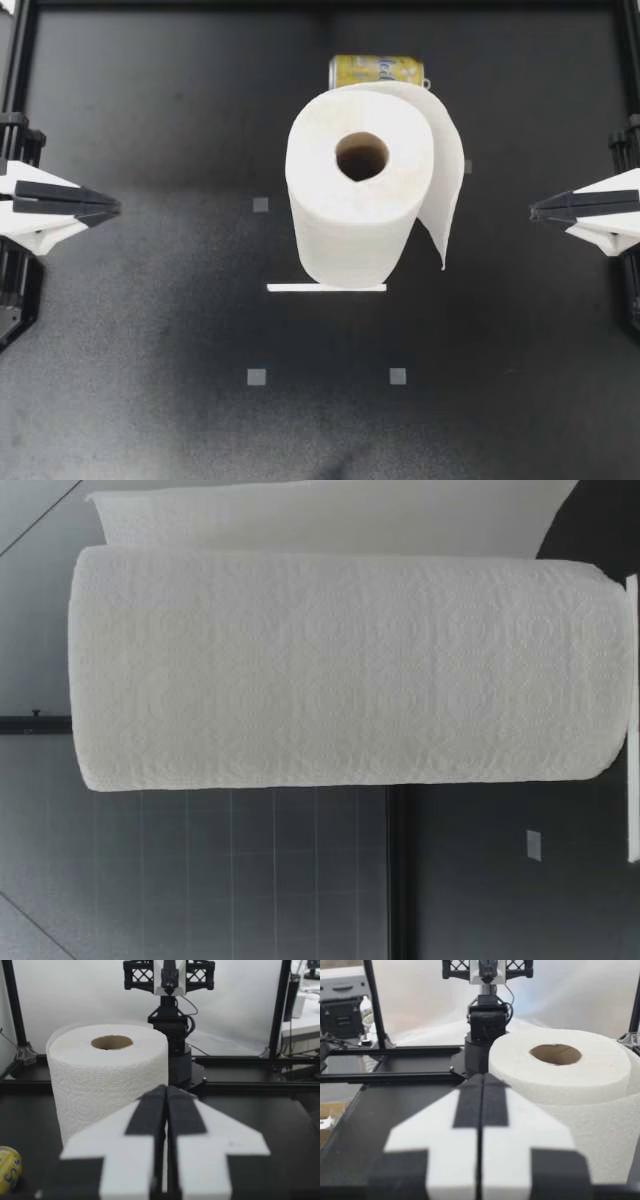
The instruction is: Pick up a piece of paper towel and place it on the spilled liquid.
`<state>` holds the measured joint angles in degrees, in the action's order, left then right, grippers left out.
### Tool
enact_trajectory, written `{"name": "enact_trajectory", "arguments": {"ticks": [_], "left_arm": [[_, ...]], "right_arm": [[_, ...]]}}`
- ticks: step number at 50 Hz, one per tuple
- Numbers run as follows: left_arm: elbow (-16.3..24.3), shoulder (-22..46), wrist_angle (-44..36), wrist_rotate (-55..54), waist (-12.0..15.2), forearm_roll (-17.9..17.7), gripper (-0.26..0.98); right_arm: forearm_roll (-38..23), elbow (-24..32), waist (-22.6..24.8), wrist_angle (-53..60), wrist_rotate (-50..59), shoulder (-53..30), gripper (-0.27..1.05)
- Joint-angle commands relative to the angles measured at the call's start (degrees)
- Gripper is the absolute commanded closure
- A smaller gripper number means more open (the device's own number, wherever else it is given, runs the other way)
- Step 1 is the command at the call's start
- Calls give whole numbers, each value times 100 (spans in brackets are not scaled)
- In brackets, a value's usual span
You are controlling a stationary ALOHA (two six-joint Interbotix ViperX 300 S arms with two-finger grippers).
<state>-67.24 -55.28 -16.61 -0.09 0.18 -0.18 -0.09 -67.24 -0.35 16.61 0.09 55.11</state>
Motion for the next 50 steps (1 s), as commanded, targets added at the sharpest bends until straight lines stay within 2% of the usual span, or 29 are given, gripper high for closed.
{"name": "enact_trajectory", "arguments": {"ticks": [1,5,12,18,24,29,38,44,50], "left_arm": [[62,105,-185,18,79,0,53],[88,149,-343,26,79,0,59],[185,299,-448,26,79,0,59],[378,633,-439,-26,88,-18,59],[782,1178,-422,9,114,-35,59],[1195,1723,-422,26,246,-35,59],[1872,2681,-422,44,492,-35,59],[2338,3296,-413,123,571,-35,60],[2707,3683,-413,193,598,-26,60]], "right_arm": [[-9,0,9,35,9,0,66],[-18,-97,0,26,0,9,74],[-18,-62,0,-176,9,18,74],[-18,202,0,-1125,-9,9,74],[-114,677,0,-2725,-9,-53,74],[-167,1090,9,-3902,0,-79,74],[-246,1582,26,-5036,9,-176,75],[-659,1767,220,-5643,26,-475,75],[-1538,2118,606,-6583,272,-1028,76]]}}
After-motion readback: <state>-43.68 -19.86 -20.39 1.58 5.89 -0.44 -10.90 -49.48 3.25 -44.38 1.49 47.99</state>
